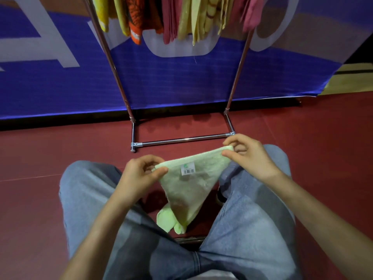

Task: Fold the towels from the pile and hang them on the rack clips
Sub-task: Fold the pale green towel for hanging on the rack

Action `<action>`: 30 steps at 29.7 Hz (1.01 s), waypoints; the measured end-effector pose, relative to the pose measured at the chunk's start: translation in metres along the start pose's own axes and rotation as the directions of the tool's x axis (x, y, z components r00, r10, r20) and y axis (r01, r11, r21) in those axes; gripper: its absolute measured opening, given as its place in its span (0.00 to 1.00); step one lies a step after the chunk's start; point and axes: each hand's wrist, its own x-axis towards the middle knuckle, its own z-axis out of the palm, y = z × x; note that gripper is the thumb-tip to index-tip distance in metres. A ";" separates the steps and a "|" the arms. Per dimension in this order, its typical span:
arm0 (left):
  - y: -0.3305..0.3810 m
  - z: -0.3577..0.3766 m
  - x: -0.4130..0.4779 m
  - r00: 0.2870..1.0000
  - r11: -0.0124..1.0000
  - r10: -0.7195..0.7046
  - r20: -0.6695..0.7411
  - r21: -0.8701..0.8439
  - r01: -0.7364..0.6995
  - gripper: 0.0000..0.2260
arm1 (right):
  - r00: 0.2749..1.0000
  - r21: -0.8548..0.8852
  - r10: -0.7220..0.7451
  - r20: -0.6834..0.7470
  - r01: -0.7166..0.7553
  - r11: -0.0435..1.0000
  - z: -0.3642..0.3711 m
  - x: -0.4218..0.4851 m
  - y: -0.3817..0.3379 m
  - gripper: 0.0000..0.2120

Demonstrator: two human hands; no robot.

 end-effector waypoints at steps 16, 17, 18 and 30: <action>0.070 -0.049 0.037 0.984 0.923 0.152 0.091 0.343 -0.174 0.03 | 0.912 -0.082 -0.382 -0.149 0.374 0.924 -0.022 0.042 -0.085 0.09; 0.084 -0.057 0.039 0.980 0.918 0.191 0.061 0.343 -0.200 0.02 | 0.894 -0.058 -0.413 -0.175 0.409 0.911 -0.029 0.045 -0.099 0.08; 0.098 -0.064 0.039 0.975 0.923 0.221 0.030 0.317 -0.219 0.01 | 0.882 -0.022 -0.432 -0.189 0.436 0.900 -0.035 0.047 -0.110 0.08; 0.104 -0.072 0.017 0.948 0.972 0.230 -0.219 0.104 -0.212 0.06 | 0.902 0.038 -0.402 -0.158 0.412 0.910 -0.027 0.033 -0.110 0.10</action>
